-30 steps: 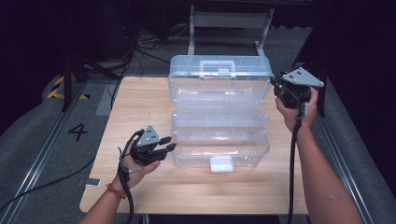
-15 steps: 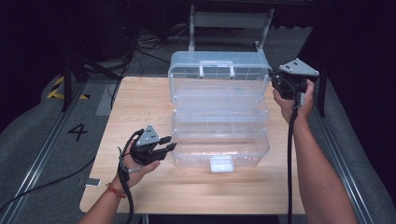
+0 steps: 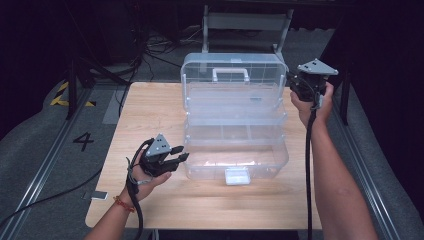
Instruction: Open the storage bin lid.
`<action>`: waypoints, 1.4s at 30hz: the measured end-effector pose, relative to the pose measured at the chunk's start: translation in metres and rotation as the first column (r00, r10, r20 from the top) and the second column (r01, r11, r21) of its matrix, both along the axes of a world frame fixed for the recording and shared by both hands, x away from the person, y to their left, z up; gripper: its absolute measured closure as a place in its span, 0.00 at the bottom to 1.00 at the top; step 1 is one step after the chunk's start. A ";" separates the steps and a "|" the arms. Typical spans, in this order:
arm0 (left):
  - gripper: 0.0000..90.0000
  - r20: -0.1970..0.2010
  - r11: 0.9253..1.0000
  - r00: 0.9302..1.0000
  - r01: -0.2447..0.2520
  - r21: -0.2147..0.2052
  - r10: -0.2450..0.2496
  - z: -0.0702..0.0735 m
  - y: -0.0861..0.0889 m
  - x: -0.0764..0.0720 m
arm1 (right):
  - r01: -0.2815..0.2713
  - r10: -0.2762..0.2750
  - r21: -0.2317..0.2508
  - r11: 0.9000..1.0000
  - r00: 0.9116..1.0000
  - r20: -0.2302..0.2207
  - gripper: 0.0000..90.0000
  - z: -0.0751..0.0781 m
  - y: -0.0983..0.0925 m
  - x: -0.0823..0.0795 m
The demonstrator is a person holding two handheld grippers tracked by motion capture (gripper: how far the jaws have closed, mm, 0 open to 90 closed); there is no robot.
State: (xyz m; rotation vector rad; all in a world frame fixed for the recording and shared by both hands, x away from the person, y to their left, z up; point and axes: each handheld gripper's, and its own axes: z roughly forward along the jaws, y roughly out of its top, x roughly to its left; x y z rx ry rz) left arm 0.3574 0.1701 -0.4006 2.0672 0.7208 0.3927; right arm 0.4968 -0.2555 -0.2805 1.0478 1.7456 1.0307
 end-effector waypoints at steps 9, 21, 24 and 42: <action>0.74 0.000 1.000 1.000 0.006 -0.021 -0.006 -0.001 0.000 0.001 | -0.027 0.027 -0.015 1.000 0.999 -0.030 0.94 -0.013 0.001 0.000; 0.75 0.003 1.000 1.000 0.004 -0.015 -0.004 -0.001 -0.001 0.002 | -0.051 0.050 -0.012 0.999 0.997 -0.062 0.94 -0.027 0.000 -0.003; 0.75 0.009 1.000 1.000 0.006 -0.010 -0.006 0.000 -0.001 0.002 | -0.059 0.058 -0.013 0.998 0.996 -0.070 0.94 -0.030 -0.001 -0.007; 0.70 0.044 1.000 0.999 0.000 0.027 -0.002 0.008 0.017 -0.010 | -0.169 0.166 -0.013 0.986 0.978 -0.129 0.85 -0.057 -0.039 -0.063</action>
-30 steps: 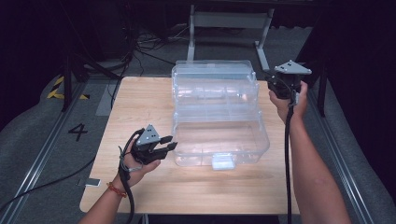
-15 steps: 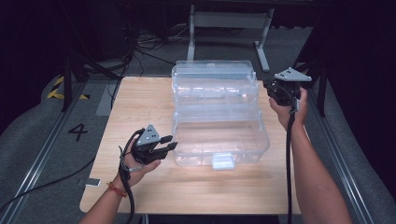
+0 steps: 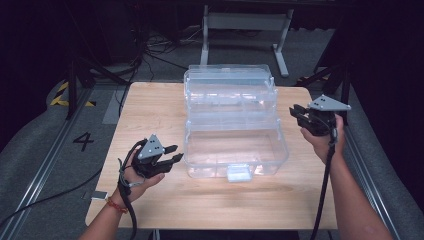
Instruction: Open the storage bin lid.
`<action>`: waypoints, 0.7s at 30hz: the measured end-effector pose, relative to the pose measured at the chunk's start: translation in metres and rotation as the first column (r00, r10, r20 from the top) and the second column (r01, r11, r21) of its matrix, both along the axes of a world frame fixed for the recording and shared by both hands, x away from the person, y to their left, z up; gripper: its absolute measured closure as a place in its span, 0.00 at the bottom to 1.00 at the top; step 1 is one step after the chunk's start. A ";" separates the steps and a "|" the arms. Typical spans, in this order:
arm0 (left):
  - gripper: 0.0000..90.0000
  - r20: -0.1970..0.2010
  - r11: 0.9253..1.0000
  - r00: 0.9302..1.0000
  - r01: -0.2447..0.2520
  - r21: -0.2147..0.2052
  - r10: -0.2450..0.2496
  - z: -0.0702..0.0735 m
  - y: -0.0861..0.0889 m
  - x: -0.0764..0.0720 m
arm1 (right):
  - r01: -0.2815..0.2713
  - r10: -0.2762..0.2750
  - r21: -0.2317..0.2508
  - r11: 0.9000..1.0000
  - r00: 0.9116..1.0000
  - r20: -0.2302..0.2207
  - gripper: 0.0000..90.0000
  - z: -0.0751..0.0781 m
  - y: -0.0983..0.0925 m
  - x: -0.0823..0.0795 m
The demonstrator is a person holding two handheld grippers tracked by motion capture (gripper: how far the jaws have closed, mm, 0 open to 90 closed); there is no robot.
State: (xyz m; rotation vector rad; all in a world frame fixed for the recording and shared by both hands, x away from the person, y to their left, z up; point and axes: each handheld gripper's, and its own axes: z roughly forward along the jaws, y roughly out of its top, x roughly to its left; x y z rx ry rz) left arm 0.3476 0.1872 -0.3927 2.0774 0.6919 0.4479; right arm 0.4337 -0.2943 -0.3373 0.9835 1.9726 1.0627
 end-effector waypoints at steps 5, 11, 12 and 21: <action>0.67 0.028 0.998 1.000 -0.004 0.062 0.002 0.000 0.008 -0.005 | -0.007 0.007 -0.002 1.000 0.999 -0.033 0.79 -0.018 -0.018 -0.018; 0.59 0.041 0.988 0.999 -0.001 0.156 -0.005 -0.007 0.017 -0.011 | -0.033 0.034 0.017 0.999 0.997 -0.072 0.62 -0.042 -0.037 -0.044; 0.56 0.036 0.988 0.999 -0.010 0.155 0.004 -0.009 0.019 -0.011 | -0.042 0.043 0.021 0.999 0.996 -0.080 0.59 -0.048 -0.041 -0.050; 0.31 -0.059 0.983 0.995 -0.065 0.169 0.076 -0.051 0.053 -0.009 | -0.062 0.071 0.047 0.997 0.974 -0.213 0.36 -0.116 -0.074 -0.096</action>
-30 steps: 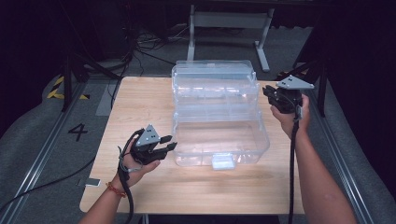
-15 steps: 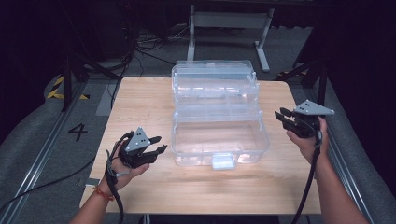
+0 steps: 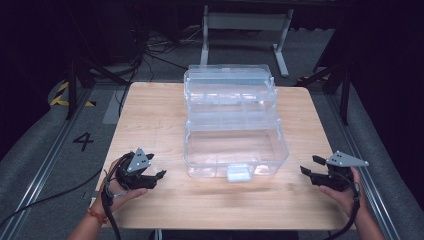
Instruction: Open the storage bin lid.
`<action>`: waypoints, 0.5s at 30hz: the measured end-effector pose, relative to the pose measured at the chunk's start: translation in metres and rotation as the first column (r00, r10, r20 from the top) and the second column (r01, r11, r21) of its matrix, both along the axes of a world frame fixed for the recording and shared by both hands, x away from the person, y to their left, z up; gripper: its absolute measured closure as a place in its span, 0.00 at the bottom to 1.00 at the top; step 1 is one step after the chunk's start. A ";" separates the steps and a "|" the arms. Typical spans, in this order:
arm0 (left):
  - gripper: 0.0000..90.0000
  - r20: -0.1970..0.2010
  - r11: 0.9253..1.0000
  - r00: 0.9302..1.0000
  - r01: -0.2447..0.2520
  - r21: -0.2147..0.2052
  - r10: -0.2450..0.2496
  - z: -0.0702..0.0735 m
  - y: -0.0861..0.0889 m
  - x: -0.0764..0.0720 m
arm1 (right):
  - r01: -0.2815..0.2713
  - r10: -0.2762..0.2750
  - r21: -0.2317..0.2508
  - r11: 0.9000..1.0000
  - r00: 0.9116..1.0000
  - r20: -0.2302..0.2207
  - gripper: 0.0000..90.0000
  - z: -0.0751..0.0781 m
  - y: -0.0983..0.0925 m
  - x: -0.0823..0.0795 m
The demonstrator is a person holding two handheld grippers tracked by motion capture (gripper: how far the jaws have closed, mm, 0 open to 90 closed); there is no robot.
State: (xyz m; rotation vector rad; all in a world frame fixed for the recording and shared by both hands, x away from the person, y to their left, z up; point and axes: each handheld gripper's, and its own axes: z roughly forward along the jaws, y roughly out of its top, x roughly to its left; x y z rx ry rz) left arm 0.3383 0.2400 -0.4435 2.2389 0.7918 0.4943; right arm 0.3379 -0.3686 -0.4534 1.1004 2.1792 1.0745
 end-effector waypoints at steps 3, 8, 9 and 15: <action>0.27 -0.040 0.999 0.999 -0.037 -0.035 0.036 -0.013 0.012 0.003 | 0.003 -0.002 0.017 1.000 0.999 -0.042 0.34 -0.014 -0.005 -0.008; 0.23 -0.092 0.994 0.993 -0.083 -0.072 0.076 -0.029 0.025 0.007 | 0.016 -0.014 0.020 1.000 0.997 -0.076 0.31 -0.025 0.002 -0.009; 0.22 -0.103 0.995 0.992 -0.083 -0.059 0.076 -0.030 0.026 0.008 | 0.010 -0.009 0.011 1.000 0.997 -0.077 0.30 -0.027 0.003 -0.010; 0.20 -0.135 0.995 0.987 -0.095 -0.032 0.090 -0.037 0.028 0.013 | 0.029 -0.029 -0.009 1.000 0.995 -0.091 0.27 -0.032 0.006 -0.011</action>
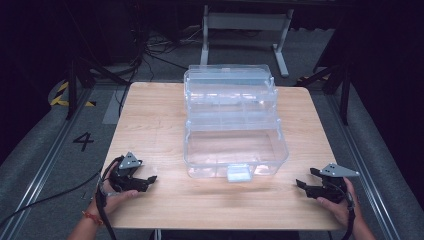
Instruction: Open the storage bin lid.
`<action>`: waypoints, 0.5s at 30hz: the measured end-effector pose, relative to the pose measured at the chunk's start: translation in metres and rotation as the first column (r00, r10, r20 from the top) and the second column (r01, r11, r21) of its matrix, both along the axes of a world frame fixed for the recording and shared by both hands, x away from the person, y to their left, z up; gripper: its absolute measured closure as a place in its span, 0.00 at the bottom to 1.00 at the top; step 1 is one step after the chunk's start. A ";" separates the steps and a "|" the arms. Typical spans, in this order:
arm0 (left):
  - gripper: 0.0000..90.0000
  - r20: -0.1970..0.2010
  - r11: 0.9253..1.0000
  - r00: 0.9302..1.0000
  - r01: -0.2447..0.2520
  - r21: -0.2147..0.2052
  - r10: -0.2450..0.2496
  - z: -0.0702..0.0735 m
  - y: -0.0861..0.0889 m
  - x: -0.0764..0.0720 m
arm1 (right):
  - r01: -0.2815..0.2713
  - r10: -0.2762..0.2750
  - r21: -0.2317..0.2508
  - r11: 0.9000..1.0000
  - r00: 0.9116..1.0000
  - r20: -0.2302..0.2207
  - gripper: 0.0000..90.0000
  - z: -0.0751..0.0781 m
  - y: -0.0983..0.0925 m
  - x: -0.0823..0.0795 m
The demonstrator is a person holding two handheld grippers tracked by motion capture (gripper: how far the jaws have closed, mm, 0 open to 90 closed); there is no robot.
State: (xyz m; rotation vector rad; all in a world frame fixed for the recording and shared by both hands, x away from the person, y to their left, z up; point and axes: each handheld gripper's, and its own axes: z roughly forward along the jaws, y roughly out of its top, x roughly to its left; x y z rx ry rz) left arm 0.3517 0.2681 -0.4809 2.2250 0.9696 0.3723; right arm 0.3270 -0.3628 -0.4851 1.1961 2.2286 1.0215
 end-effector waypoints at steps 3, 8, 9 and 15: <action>0.18 0.014 1.000 1.000 -0.007 0.005 0.007 -0.001 -0.001 0.001 | 0.017 -0.017 -0.004 1.000 1.000 -0.025 0.24 -0.001 0.000 0.002; 0.16 0.001 1.000 1.000 -0.018 -0.003 0.018 -0.001 -0.002 0.001 | 0.023 -0.023 -0.002 1.000 0.999 -0.033 0.22 -0.001 -0.001 0.003; 0.15 0.001 1.000 1.000 -0.018 -0.003 0.018 -0.001 -0.002 0.001 | 0.023 -0.023 -0.002 1.000 0.999 -0.033 0.22 -0.001 -0.001 0.003; 0.10 -0.002 0.999 0.999 -0.037 0.011 0.037 -0.002 -0.002 0.005 | 0.021 -0.021 0.005 1.000 0.999 -0.041 0.21 -0.001 -0.002 0.004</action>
